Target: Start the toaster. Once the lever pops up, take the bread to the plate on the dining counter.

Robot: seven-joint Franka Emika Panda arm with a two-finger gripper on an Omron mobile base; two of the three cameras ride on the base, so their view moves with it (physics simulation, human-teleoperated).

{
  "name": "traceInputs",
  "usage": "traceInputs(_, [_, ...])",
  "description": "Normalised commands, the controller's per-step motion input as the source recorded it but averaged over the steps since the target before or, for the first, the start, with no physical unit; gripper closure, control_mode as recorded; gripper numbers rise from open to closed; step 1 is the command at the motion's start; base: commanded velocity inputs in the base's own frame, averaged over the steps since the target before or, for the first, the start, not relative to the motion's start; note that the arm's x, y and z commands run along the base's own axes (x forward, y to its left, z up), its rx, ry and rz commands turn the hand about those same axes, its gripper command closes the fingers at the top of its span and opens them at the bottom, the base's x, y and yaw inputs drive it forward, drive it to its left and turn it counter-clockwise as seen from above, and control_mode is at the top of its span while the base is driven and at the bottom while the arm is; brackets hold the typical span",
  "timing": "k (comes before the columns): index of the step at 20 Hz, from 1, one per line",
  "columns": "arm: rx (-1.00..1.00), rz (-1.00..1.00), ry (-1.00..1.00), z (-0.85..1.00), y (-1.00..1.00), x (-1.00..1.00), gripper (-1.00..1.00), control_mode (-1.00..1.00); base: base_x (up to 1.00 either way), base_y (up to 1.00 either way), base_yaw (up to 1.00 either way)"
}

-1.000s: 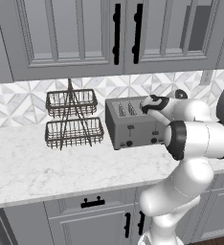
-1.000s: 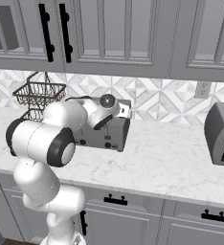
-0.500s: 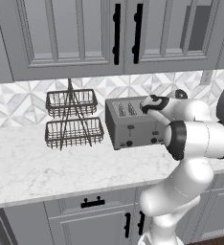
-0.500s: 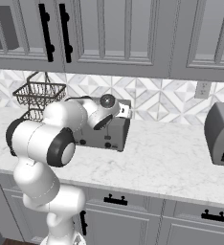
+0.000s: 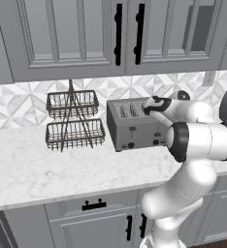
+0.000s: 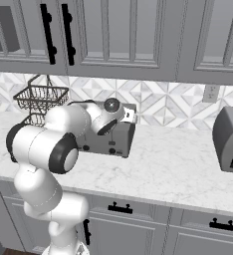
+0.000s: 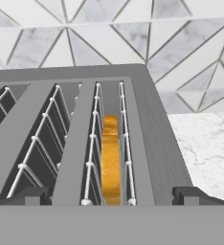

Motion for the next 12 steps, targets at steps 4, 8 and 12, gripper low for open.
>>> traceInputs(4, [0.00,0.00,0.00,0.00,0.00,0.00,-1.00,-1.00,0.00,0.00,0.00])
traceInputs(8, [0.00,0.00,0.00,0.00,0.00,0.00,-1.00,-1.00,0.00,0.00,0.00])
traceInputs(12, [0.00,0.00,0.00,0.00,0.00,0.00,-1.00,-1.00,0.00,0.00,0.00])
